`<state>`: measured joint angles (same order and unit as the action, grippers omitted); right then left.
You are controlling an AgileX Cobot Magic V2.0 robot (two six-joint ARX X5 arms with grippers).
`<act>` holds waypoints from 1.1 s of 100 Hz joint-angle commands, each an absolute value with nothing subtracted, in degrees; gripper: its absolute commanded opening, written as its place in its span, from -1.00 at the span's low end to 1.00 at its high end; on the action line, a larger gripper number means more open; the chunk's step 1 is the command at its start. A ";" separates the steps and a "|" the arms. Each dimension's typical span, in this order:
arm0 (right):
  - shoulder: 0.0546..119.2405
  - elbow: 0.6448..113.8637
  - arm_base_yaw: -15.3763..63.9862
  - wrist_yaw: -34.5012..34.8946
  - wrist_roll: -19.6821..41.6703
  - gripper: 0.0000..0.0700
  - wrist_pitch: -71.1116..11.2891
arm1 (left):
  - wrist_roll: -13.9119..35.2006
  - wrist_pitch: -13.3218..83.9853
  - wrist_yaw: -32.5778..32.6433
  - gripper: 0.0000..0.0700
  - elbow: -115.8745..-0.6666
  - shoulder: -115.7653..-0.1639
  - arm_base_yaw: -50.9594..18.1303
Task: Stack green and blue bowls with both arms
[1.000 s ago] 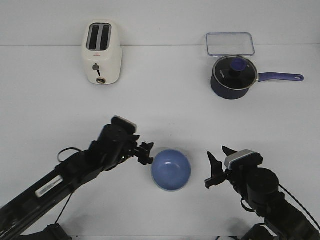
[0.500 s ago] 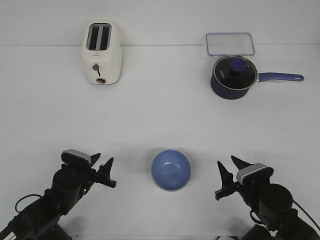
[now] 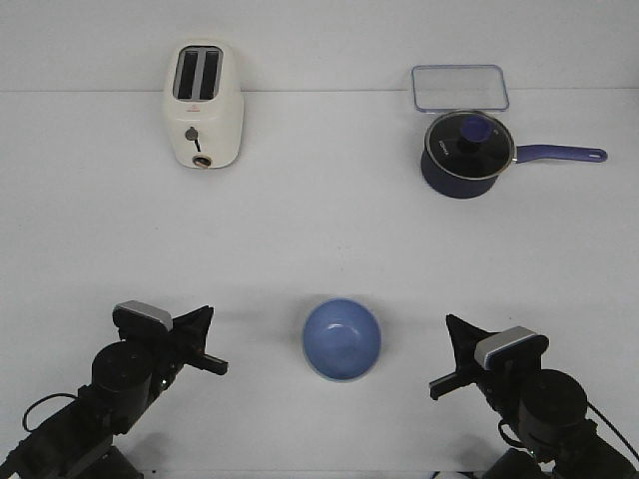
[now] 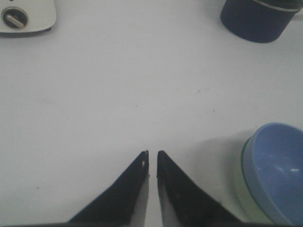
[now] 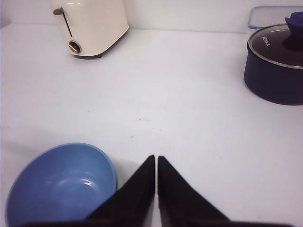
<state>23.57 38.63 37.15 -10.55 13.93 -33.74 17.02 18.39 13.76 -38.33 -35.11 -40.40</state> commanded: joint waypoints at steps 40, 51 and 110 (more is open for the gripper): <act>23.57 39.22 37.65 -10.57 14.76 -0.97 -32.82 | 9.80 13.37 14.06 -0.96 -38.72 -29.76 -38.65; 23.57 39.22 37.65 -10.57 14.76 -0.97 -32.82 | 5.28 11.68 11.70 -0.96 -35.20 -25.74 -30.85; 23.57 39.22 37.65 -10.57 14.76 -0.97 -32.64 | -0.08 -0.21 10.00 -0.96 -3.57 -0.16 -0.89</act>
